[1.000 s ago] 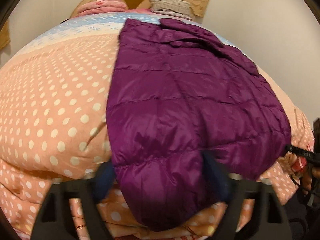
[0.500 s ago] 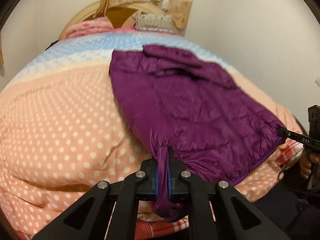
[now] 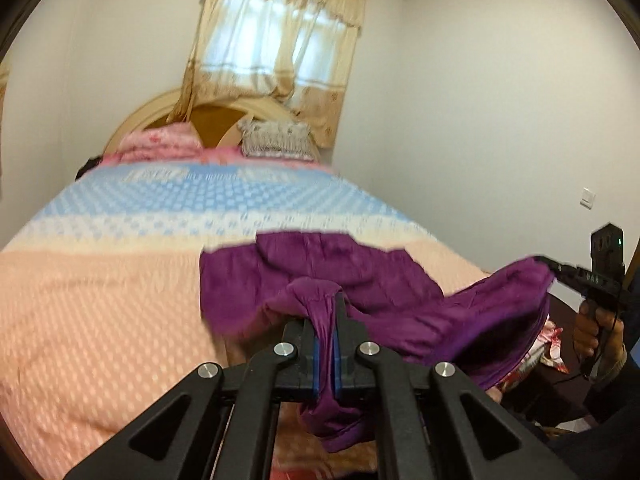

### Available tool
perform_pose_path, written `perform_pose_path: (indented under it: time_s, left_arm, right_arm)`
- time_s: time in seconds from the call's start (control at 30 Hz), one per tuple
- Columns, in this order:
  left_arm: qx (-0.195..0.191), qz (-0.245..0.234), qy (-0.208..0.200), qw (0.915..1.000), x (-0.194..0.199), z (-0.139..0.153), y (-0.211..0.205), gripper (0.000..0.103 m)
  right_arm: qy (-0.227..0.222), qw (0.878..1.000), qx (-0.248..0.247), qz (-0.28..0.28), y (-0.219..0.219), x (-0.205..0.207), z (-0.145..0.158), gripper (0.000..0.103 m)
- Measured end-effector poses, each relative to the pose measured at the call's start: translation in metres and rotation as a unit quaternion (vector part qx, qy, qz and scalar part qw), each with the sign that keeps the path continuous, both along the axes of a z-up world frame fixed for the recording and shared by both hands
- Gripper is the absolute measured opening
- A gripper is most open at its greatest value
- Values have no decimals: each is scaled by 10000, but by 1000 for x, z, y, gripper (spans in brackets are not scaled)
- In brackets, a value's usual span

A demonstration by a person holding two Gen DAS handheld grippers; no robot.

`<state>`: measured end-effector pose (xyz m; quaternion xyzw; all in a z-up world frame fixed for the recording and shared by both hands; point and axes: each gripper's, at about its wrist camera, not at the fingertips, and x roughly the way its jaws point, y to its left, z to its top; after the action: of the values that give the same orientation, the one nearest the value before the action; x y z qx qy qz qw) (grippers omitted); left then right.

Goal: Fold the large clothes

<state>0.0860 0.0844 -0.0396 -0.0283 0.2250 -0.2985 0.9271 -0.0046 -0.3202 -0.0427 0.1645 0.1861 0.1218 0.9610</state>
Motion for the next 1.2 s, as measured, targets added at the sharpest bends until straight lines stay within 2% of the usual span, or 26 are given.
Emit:
perform_pose_path:
  time_s: [0.13, 0.2, 0.33, 0.57, 0.73, 0.83, 0.93, 0.97, 1.0, 1.07, 1.13, 1.2]
  left_arm:
    - [55, 129, 18, 9999, 67, -7, -19, 3]
    - [110, 150, 111, 9998, 102, -17, -31, 3]
    - [340, 279, 269, 9987, 165, -40, -55, 3]
    - [596, 725, 445, 9946, 220, -74, -72, 16]
    - [447, 988, 759, 9912, 249, -88, -82, 21]
    - [204, 1047, 707, 9918, 255, -86, -80, 38]
    - [52, 1117, 666, 9915, 261, -86, -79, 62]
    - [20, 1172, 617, 9912, 262, -85, -77, 83]
    - [1, 1303, 486, 9903, 262, -84, -76, 96]
    - [-77, 1462, 201, 9890, 258, -82, -72, 97]
    - [90, 1557, 260, 9874, 265, -84, -75, 97]
    - [260, 1623, 374, 9857, 273, -89, -81, 97]
  right_arm:
    - [-80, 9997, -50, -215, 3, 76, 2, 7]
    - [13, 9993, -32, -378, 0, 119, -2, 7]
    - [214, 9974, -35, -691, -5, 177, -15, 7]
    - [613, 9922, -53, -1085, -22, 234, -44, 7]
    - [899, 9880, -141, -1251, -27, 274, -65, 7]
    - [1068, 9859, -191, -1275, -30, 295, -75, 7]
    - [1274, 9834, -312, -1254, -31, 315, -89, 7]
    - [1334, 9826, -320, -1252, -32, 320, -93, 7]
    - [1380, 9821, -310, -1245, -32, 323, -96, 7]
    - [1448, 9813, -248, -1242, -35, 331, -103, 7]
    - [1524, 9801, -206, -1251, -35, 340, -106, 8]
    - [1571, 9790, -150, -1293, -36, 348, -105, 17]
